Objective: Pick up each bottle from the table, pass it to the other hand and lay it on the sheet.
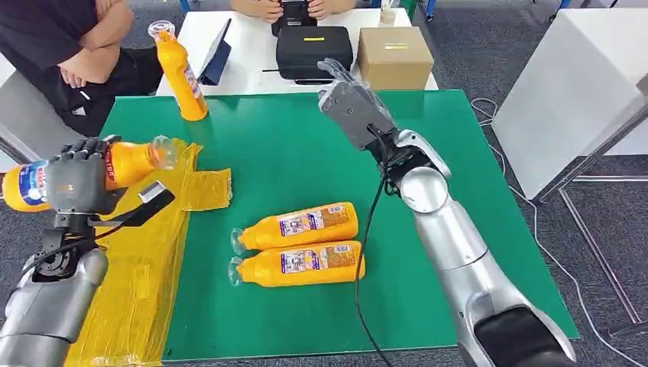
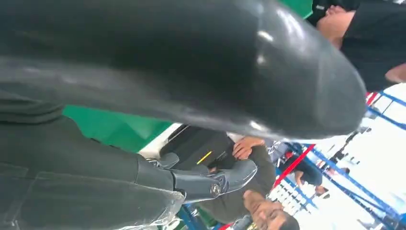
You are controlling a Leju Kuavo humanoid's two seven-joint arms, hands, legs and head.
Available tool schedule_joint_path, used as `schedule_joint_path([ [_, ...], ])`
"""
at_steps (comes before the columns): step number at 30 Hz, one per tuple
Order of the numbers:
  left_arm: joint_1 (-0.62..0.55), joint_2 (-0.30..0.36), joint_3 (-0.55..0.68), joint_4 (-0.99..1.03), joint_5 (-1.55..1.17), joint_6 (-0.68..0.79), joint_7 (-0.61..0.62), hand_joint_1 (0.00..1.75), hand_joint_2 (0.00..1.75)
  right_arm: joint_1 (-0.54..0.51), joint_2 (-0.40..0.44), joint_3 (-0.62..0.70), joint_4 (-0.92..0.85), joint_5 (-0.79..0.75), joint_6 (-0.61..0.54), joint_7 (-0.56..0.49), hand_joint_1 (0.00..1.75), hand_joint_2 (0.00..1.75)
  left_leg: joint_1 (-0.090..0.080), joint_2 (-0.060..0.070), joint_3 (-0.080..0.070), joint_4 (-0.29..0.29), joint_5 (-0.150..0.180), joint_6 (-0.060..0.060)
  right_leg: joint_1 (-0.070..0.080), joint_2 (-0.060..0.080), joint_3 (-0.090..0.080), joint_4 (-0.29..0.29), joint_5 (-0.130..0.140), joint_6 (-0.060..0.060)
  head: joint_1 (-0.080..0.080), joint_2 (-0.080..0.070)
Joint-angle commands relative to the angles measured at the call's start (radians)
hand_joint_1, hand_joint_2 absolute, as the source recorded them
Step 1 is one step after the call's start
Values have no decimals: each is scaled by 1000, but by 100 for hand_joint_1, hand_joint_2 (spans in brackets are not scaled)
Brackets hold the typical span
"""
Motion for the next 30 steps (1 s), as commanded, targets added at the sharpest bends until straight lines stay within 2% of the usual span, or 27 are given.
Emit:
schedule_joint_path([
  [1,-50,-8,-62,305,-33,59,1,175,175,-61,-28,76,94,-9,8,-14,0,0,0,0,5,0,-2,-3,0,-1,5,0,-2,-1,0,0],
  [11,-46,-13,-62,310,-32,55,2,175,175,-52,-36,74,87,-16,10,-23,0,0,1,-1,4,0,-2,-3,1,-2,5,0,-2,-1,0,0],
  [23,59,-70,-50,365,-41,59,-115,175,175,114,-165,84,-28,-46,0,-55,0,0,1,-3,7,-2,-2,-2,1,-4,8,-3,-3,0,0,0],
  [29,72,-105,-39,401,-27,59,-163,175,175,182,-210,81,-93,-49,-23,-40,0,0,0,-3,3,-1,-1,-1,0,-4,4,-2,-2,0,0,0],
  [30,69,-123,-41,408,-35,59,-165,175,175,199,-228,78,-113,-52,-27,-32,0,0,1,-5,7,-1,-3,-3,1,-6,8,-2,-4,-1,0,0],
])
